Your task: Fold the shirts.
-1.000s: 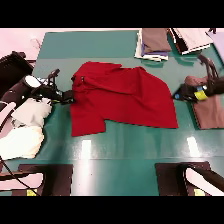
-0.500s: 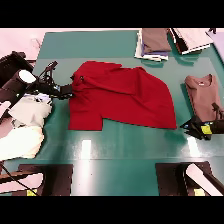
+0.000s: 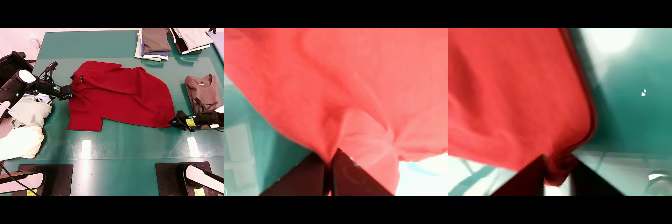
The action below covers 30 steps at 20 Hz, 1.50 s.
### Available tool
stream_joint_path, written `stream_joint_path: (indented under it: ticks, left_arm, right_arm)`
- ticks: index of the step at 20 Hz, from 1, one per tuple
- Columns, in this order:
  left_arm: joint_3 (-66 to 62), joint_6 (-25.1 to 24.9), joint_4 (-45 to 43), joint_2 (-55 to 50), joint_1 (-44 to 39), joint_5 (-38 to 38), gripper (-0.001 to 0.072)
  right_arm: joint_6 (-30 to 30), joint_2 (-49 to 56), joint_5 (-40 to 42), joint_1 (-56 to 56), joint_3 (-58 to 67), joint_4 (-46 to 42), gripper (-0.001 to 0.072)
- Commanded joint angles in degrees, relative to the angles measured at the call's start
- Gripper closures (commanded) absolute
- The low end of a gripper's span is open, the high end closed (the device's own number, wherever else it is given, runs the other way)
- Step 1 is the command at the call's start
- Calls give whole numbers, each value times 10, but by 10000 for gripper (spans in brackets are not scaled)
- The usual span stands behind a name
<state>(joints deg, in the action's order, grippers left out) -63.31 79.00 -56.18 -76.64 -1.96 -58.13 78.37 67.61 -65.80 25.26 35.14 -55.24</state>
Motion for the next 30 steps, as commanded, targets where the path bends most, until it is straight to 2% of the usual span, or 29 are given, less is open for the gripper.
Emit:
stream_joint_path:
  ticks: [1, 2, 6, 12, 15, 18, 21, 24, 27, 30]
  left_arm:
    - [-1, 0, -2, 8, 0, -10, 683]
    - [-1, 0, -4, 21, 0, -10, 683]
    - [-55, 0, -13, 125, 0, -18, 683]
    - [-331, 1, -26, 282, 0, -25, 682]
    - [-488, 22, -55, 299, 0, -29, 683]
    - [-584, 36, -72, 299, 0, -12, 683]
    - [-581, 48, -92, 296, 0, 4, 683]
    - [-504, 67, -114, 278, 0, -19, 683]
    - [-406, 80, -115, 216, 0, -65, 683]
    - [-313, 80, -115, 120, 0, -80, 682]
  right_arm:
    - [1, 22, 19, -66, 40, 0, 629]
    - [-4, 13, 18, -78, 54, 0, 694]
    - [-15, -80, -2, -102, 159, -2, 693]
    - [-15, -236, -1, -102, 455, -8, 693]
    - [-11, -261, -6, -101, 603, -51, 693]
    - [23, -249, -66, -101, 730, -116, 693]
    - [37, -194, -156, -101, 847, -125, 694]
    - [43, -138, -192, -101, 872, -124, 694]
    - [45, -82, -205, -102, 775, -123, 694]
    - [45, -1, -208, -111, 664, -125, 694]
